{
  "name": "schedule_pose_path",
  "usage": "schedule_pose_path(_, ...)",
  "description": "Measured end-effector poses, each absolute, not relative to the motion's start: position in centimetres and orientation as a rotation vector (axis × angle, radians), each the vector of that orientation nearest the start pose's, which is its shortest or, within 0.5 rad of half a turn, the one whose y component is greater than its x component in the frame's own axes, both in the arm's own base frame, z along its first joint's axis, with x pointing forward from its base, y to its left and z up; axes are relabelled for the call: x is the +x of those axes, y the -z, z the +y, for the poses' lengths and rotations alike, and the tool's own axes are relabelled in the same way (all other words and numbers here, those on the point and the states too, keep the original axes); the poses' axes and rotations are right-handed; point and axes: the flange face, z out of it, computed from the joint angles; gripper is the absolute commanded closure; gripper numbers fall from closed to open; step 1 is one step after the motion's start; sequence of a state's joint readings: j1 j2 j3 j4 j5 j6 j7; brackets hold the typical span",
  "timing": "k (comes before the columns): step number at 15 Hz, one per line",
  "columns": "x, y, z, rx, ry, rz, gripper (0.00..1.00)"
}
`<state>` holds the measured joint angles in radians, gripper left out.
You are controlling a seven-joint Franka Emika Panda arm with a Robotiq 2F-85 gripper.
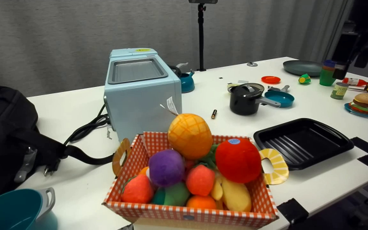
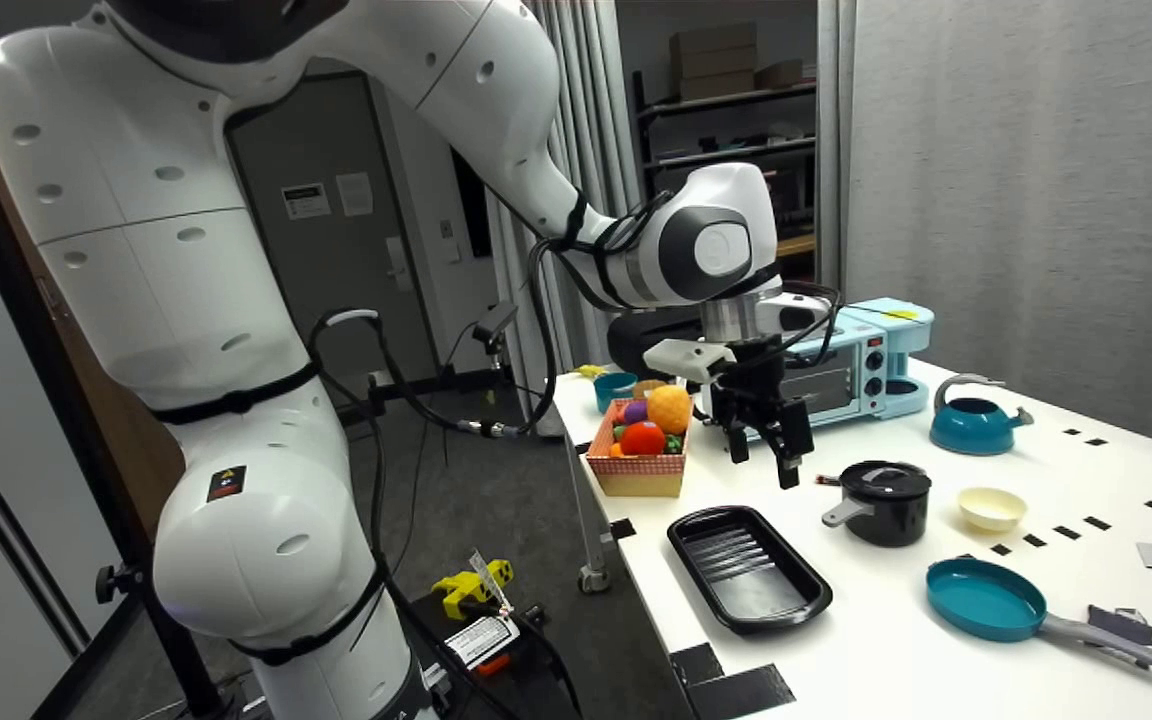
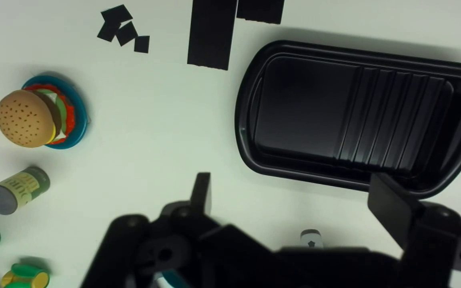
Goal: Remove the lid from the black pot and put it on the blue pot
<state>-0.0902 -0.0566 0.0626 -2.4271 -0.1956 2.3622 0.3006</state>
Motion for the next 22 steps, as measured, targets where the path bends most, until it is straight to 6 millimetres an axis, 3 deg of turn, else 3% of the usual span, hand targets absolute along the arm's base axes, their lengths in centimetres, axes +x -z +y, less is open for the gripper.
schedule_pose_path(10, 48.8, -31.8, -2.3, -3.259, -0.008, 0.373, 0.0)
schedule_pose_path(17, 54.4, -29.6, -3.9, -3.242, -0.012, 0.487, 0.0)
schedule_pose_path(22, 59.3, -28.2, -3.2, -3.24, 0.031, 0.522, 0.0)
